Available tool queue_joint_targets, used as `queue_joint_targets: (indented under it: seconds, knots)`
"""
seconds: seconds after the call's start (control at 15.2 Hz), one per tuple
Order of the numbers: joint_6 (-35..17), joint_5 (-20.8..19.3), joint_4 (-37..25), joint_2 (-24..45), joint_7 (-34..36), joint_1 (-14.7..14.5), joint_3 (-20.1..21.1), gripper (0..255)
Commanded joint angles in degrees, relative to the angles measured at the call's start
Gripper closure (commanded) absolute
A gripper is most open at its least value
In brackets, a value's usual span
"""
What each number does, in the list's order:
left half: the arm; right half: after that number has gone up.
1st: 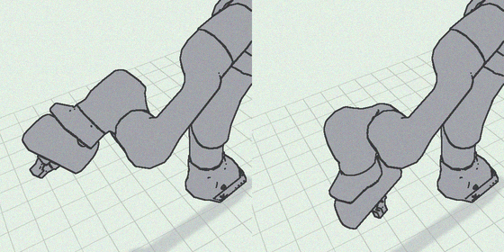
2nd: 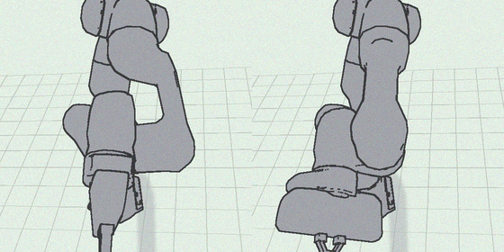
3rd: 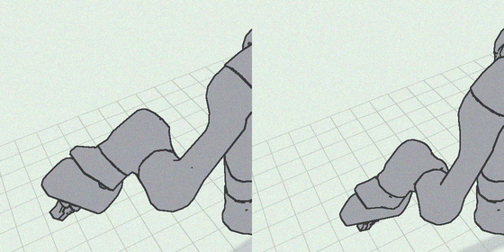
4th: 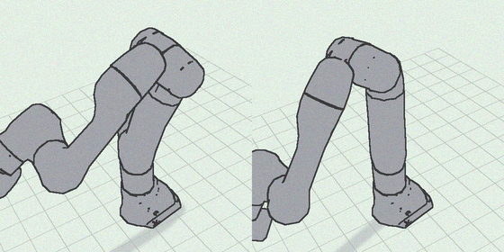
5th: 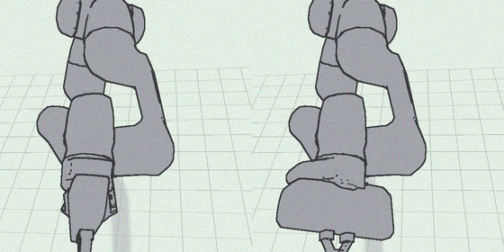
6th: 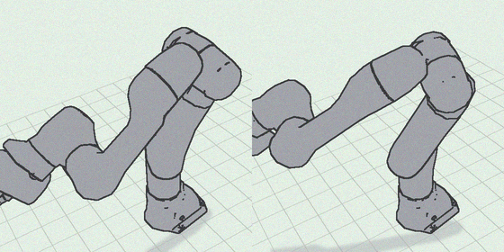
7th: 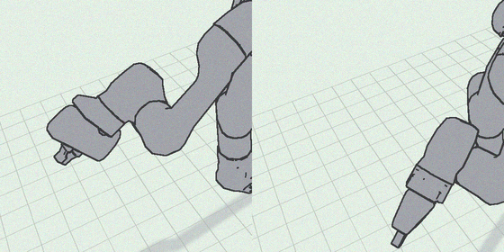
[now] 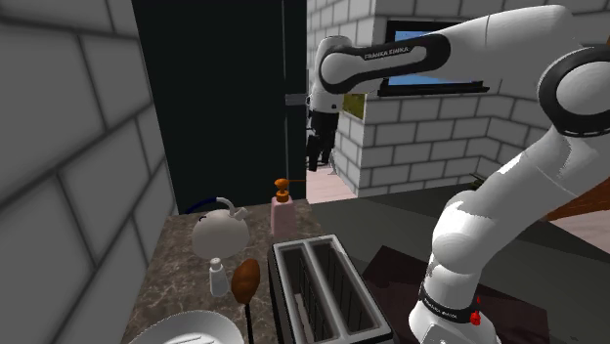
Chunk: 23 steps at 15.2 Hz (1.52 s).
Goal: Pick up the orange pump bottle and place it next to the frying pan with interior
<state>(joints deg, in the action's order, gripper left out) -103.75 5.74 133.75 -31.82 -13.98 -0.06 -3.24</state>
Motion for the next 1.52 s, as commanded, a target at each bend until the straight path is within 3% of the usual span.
queue_joint_targets:
  seconds: [0.0, 0.79, 1.45]
  knots:
    - [-3.36, -0.11, -0.95, 3.91, -0.82, 0.01, -0.34, 0]
    - [-17.81, 0.89, -12.89, 28.62, -5.57, 0.17, -2.14, 0]
    - [-23.51, 1.66, -10.3, 31.72, -6.11, -0.07, -1.91, 0]
